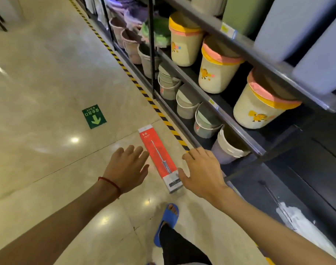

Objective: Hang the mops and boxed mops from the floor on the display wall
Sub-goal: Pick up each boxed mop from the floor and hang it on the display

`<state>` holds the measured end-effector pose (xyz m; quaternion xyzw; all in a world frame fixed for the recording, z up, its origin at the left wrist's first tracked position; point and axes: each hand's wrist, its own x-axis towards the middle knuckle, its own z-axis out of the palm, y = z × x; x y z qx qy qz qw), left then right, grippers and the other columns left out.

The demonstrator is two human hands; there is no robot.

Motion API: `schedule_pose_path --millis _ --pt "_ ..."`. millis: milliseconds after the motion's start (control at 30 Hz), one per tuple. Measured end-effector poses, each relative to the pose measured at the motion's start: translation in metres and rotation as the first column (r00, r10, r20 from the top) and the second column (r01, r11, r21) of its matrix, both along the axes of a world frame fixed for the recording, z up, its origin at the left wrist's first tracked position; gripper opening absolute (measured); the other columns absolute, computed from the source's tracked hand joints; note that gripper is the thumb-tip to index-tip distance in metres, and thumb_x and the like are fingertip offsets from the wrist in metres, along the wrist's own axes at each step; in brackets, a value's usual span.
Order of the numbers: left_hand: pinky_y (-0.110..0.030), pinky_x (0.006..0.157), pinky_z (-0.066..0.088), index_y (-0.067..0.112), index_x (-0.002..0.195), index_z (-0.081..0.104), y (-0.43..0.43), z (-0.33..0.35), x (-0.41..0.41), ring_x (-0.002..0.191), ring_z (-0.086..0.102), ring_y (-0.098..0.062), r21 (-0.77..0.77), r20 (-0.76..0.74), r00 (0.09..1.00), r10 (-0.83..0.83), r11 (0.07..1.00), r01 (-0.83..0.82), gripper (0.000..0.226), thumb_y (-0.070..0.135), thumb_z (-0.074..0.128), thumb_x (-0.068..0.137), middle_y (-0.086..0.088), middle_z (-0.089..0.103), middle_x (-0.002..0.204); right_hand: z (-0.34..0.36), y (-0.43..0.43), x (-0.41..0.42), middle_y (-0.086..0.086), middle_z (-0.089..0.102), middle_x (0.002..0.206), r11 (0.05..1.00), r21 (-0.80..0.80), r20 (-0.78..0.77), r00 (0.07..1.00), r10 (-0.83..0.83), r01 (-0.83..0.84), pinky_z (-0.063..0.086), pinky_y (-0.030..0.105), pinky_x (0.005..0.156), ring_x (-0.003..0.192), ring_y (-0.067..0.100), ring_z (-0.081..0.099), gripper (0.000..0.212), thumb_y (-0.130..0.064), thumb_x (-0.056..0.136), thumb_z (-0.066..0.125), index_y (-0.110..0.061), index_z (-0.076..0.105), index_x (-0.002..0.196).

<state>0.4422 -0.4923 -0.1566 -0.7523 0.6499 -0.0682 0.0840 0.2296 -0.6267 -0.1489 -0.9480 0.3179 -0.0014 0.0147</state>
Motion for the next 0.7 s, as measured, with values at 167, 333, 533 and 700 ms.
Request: schedule_pose_path --millis 167,333,533,700 --pt "-0.039 0.059 0.048 0.01 0.102 0.069 -0.051 -0.02 0.033 0.072 0.062 -0.03 0.001 -0.044 0.996 0.076 0.997 -0.076 0.035 0.039 0.073 0.083 -0.009 0.068 0.089 -0.015 -0.059 0.052 -0.003 0.069 0.1 0.994 -0.033 -0.046 0.994 0.101 -0.102 0.049 0.034 0.083 0.094 0.02 0.061 0.048 -0.056 0.096 0.039 -0.023 0.072 0.106" --pt "-0.039 0.06 0.048 0.01 0.101 0.068 -0.083 -0.041 0.065 0.074 0.063 -0.03 0.06 -0.146 0.969 0.198 0.98 -0.191 0.033 0.039 0.071 0.085 -0.008 0.067 0.09 -0.041 -0.111 0.096 -0.001 0.07 0.107 0.988 0.029 -0.103 0.983 0.152 -0.15 0.049 0.037 0.088 0.099 0.022 0.062 0.046 -0.056 0.097 0.047 -0.021 0.071 0.114" --pt "-0.036 0.057 0.046 0.011 0.098 0.067 -0.13 -0.091 0.116 0.073 0.06 -0.03 0.089 -0.261 0.942 0.211 0.977 -0.194 0.042 0.042 0.041 0.09 -0.006 0.065 0.087 -0.089 -0.155 0.148 0.005 0.071 0.094 0.99 0.118 0.055 0.996 0.073 -0.079 0.051 0.041 0.078 0.087 0.028 0.064 0.039 -0.046 0.088 0.054 -0.014 0.074 0.098" --pt "-0.038 0.058 0.049 0.01 0.104 0.068 -0.186 -0.147 0.161 0.072 0.061 -0.031 0.114 -0.366 0.912 0.185 0.981 -0.154 0.043 0.04 0.039 0.093 -0.007 0.067 0.089 -0.136 -0.198 0.189 0.007 0.071 0.091 0.994 0.097 -0.053 0.997 0.056 -0.051 0.047 0.041 0.081 0.088 0.03 0.064 0.051 -0.05 0.092 0.04 -0.013 0.074 0.098"
